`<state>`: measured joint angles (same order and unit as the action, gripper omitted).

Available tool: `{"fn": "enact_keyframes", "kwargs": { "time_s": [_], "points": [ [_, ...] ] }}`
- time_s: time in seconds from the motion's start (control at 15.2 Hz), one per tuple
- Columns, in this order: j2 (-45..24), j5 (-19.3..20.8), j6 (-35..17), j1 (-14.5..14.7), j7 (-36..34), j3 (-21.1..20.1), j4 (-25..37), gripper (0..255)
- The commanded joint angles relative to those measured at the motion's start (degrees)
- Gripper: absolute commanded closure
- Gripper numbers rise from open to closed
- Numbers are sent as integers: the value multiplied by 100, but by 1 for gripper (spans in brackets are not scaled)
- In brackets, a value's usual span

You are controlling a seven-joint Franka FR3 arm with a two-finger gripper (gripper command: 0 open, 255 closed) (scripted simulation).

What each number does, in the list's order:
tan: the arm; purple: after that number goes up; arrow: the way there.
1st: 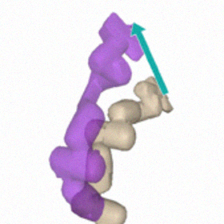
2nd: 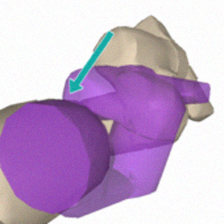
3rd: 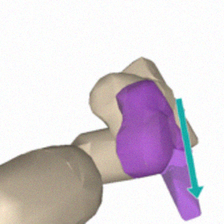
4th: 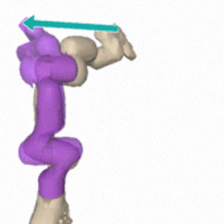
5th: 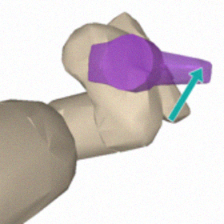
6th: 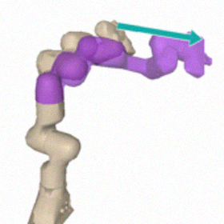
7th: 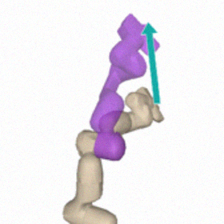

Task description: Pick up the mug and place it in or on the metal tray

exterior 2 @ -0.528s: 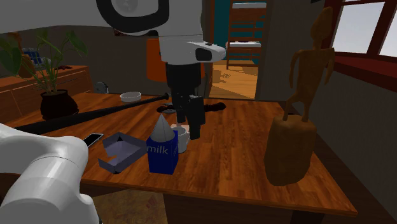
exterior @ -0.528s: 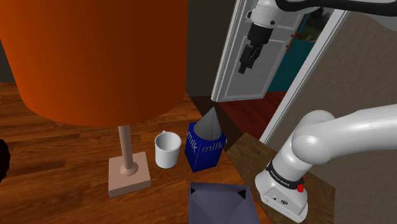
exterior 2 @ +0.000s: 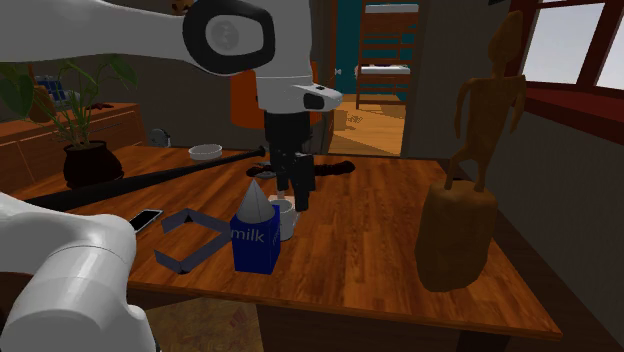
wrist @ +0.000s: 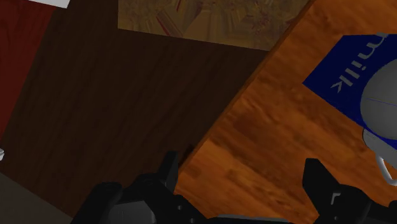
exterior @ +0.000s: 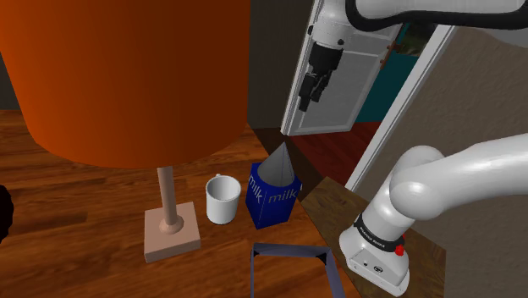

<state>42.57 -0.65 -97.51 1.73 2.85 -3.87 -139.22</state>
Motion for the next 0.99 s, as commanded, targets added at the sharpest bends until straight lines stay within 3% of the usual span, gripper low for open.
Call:
{"fn": "enact_keyframes", "kwargs": {
  "time_s": [0.0,0.92],
  "points": [
    [-119,-147,-189,118,-253,-259,-107,0],
    [-1822,-664,-1343,681,-1864,-1925,212,0]
  ]
}}
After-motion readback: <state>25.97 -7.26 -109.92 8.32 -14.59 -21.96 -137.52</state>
